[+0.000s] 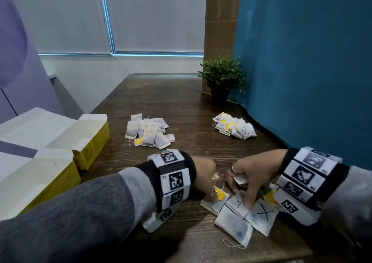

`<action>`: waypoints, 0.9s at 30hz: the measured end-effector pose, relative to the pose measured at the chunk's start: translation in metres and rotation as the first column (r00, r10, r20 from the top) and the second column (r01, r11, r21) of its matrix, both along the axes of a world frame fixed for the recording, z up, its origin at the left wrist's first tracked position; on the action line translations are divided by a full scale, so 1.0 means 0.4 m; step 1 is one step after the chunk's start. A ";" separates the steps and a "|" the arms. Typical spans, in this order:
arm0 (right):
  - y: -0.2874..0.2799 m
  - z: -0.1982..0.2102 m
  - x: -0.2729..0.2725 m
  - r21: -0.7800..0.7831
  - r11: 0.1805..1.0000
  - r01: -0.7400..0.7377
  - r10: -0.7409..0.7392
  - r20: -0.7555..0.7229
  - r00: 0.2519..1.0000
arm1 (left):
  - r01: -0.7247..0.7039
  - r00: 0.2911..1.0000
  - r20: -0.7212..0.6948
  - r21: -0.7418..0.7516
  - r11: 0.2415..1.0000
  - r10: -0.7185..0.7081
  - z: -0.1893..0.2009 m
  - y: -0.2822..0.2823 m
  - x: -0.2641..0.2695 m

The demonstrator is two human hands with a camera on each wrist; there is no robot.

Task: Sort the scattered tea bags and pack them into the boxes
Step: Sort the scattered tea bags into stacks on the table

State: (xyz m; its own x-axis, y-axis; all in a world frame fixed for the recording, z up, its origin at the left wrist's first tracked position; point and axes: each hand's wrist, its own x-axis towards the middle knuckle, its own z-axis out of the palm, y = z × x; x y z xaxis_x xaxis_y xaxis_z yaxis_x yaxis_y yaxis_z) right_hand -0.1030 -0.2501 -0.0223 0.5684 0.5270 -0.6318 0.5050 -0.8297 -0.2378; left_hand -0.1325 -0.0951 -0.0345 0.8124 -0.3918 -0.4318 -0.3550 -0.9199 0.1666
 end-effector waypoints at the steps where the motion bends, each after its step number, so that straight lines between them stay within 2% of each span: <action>1: -0.001 -0.005 0.000 -0.007 1.000 -0.015 0.015 0.013 1.000 | 0.015 1.000 -0.022 0.000 1.000 -0.015 0.001 -0.006 0.006; 4: -0.005 -0.001 0.003 0.015 1.000 -0.027 0.026 0.080 0.996 | 0.031 0.998 -0.051 -0.086 0.996 -0.035 0.001 -0.004 0.015; 7: -0.020 0.009 0.017 0.123 0.992 -0.010 -0.006 0.136 0.991 | 0.019 0.996 -0.077 -0.221 0.975 -0.037 -0.004 0.014 0.024; 11: -0.047 0.034 0.039 0.279 0.960 0.038 -0.095 0.194 0.976 | -0.109 0.993 -0.084 -0.453 0.885 0.079 0.007 0.055 0.036; 13: -0.054 0.040 0.053 0.339 0.939 0.054 -0.131 0.207 0.969 | -0.238 0.971 -0.168 -0.620 0.747 0.169 0.023 0.091 0.042; 14: -0.057 0.039 0.060 0.346 0.937 0.053 -0.130 0.201 0.971 | -0.294 0.956 -0.232 -0.716 0.633 0.182 0.031 0.110 0.045; 16: -0.057 0.028 0.068 0.304 0.950 0.070 -0.122 0.156 0.980 | -0.406 0.913 -0.366 -0.856 0.321 0.178 0.050 0.144 0.051; 18: -0.051 0.009 0.071 0.237 0.969 0.075 -0.101 0.098 0.990 | -0.506 0.853 -0.494 -0.862 0.037 0.169 0.072 0.174 0.052; 20: -0.042 -0.002 0.073 0.181 0.982 0.054 -0.072 0.093 0.993 | -0.615 0.774 -0.631 -0.769 -0.174 0.055 0.092 0.199 0.045; 21: -0.037 -0.004 0.073 0.162 0.986 0.047 -0.064 0.100 0.993 | -0.654 0.744 -0.668 -0.720 -0.232 -0.023 0.099 0.207 0.041; 23: -0.034 -0.006 0.075 0.155 0.986 0.060 -0.077 0.103 0.992 | -0.686 0.719 -0.684 -0.671 -0.283 -0.123 0.106 0.221 0.037; 25: -0.034 -0.001 0.073 0.149 0.984 0.101 -0.118 0.110 0.987 | -0.700 0.708 -0.687 -0.649 -0.299 -0.167 0.106 0.231 0.033; 27: -0.031 0.010 0.066 0.230 0.963 0.143 -0.189 0.191 0.963 | -0.701 0.710 -0.678 -0.655 -0.283 -0.190 0.104 0.240 0.033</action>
